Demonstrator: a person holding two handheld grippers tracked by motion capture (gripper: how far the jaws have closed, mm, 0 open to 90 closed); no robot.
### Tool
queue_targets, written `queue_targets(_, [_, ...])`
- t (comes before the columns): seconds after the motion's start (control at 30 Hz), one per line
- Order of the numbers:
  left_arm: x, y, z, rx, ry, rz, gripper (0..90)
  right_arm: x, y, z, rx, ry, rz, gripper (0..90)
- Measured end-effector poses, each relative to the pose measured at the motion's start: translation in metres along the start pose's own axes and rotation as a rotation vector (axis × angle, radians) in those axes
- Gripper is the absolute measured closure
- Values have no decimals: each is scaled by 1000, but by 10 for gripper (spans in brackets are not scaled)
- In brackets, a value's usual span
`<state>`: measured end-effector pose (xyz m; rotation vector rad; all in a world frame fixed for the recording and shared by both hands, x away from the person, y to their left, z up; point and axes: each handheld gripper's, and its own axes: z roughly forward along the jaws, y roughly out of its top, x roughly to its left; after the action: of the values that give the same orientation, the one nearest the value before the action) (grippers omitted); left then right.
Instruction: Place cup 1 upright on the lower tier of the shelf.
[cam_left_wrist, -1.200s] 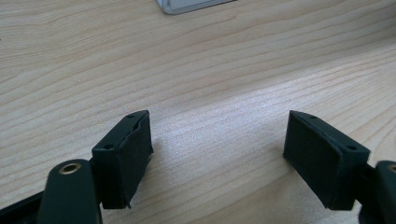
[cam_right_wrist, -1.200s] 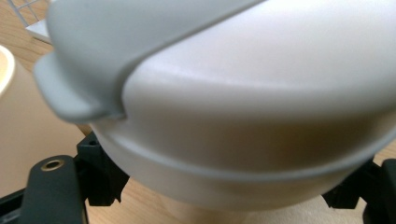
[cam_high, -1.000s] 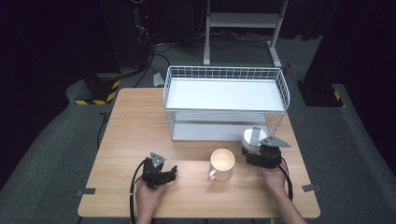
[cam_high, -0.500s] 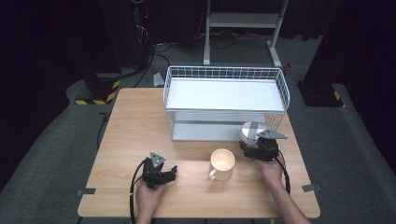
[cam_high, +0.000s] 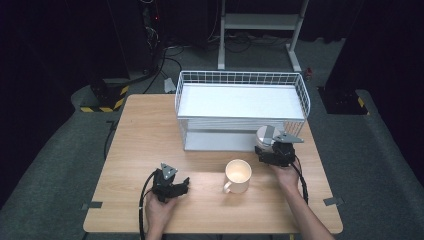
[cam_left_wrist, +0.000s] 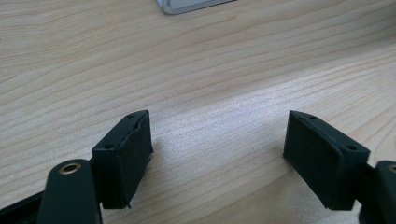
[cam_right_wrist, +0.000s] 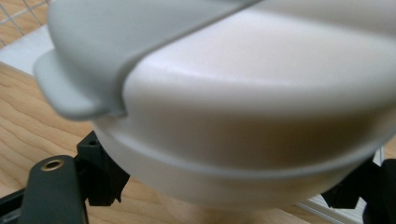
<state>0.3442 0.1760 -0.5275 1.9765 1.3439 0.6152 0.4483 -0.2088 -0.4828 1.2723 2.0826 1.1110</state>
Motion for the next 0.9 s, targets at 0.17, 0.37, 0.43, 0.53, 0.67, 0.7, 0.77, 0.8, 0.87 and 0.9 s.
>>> queue_targets(0.17, [0,0,0,1,-1,-1,236,-2,0,2,-7,-7,6,188])
queue_targets(0.37, [0,0,0,0,0,-1,236,-3,4,7,5,-22,-17,188])
queue_targets(0.43, [0,0,0,0,0,0,236,-5,6,10,5,-22,-23,188])
queue_targets(0.53, [0,0,0,1,-1,-1,236,-6,8,13,-2,-24,-7,188])
queue_targets(0.67, [0,0,0,0,0,-2,236,-7,7,16,-16,-33,-7,188])
queue_targets(0.7, [0,0,0,1,-1,-2,236,-7,7,17,-20,-34,-7,188])
queue_targets(0.77, [0,0,0,0,0,-3,236,-9,7,19,-30,-35,-12,188])
queue_targets(0.8, [0,0,0,0,0,0,236,-9,7,19,-30,-34,-1,188])
queue_targets(0.87, [0,0,0,0,0,-3,236,-11,11,21,-13,-36,2,188])
queue_targets(0.9, [0,0,0,0,0,-1,236,-12,13,23,-7,-37,-5,188])
